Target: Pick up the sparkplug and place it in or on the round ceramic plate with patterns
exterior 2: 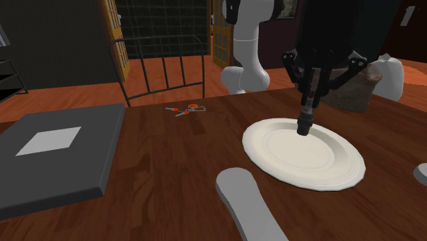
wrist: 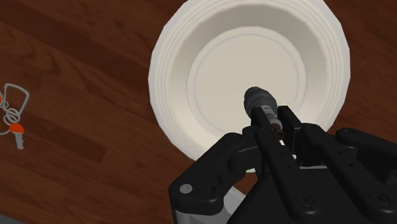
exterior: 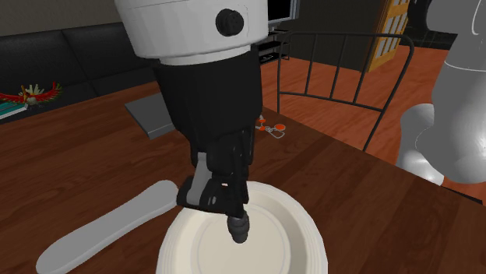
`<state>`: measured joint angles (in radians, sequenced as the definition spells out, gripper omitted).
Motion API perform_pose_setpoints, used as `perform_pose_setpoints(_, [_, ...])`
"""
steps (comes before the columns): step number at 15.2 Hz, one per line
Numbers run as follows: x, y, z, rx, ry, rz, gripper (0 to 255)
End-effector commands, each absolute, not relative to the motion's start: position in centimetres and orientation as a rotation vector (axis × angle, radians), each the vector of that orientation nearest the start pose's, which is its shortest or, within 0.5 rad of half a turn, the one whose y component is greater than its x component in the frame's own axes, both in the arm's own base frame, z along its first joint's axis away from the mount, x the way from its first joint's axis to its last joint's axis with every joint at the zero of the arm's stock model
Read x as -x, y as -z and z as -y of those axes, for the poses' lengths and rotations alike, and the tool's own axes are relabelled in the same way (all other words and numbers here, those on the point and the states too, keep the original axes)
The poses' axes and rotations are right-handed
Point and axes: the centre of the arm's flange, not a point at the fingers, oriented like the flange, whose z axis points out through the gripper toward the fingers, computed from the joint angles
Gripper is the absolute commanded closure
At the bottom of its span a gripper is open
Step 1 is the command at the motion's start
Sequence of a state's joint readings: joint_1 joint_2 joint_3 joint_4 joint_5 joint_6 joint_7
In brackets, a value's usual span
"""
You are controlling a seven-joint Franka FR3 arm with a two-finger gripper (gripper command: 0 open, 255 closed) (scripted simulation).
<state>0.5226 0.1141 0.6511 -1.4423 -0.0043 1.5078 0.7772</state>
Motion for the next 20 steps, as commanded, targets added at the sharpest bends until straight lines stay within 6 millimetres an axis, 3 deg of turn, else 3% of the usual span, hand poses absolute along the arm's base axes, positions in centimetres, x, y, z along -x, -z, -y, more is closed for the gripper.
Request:
perform_pose_setpoints(1, [-24.5, -61.7, -52.4, 3.064, -0.106, 0.611, 255])
perform_pose_setpoints(4, [-24.5, -60.4, -52.4, 3.064, -0.106, 0.611, 255])
perform_pose_setpoints(11, [-24.5, -60.4, -52.4, 3.064, -0.106, 0.611, 255])
perform_pose_setpoints(12, [-24.5, -60.4, -52.4, 3.064, -0.106, 0.611, 0])
perform_pose_setpoints(17, [-24.5, -60.4, -52.4, 3.064, -0.106, 0.611, 0])
perform_pose_setpoints(20, [-24.8, -64.3, -52.3, 3.064, -0.106, 0.611, 0])
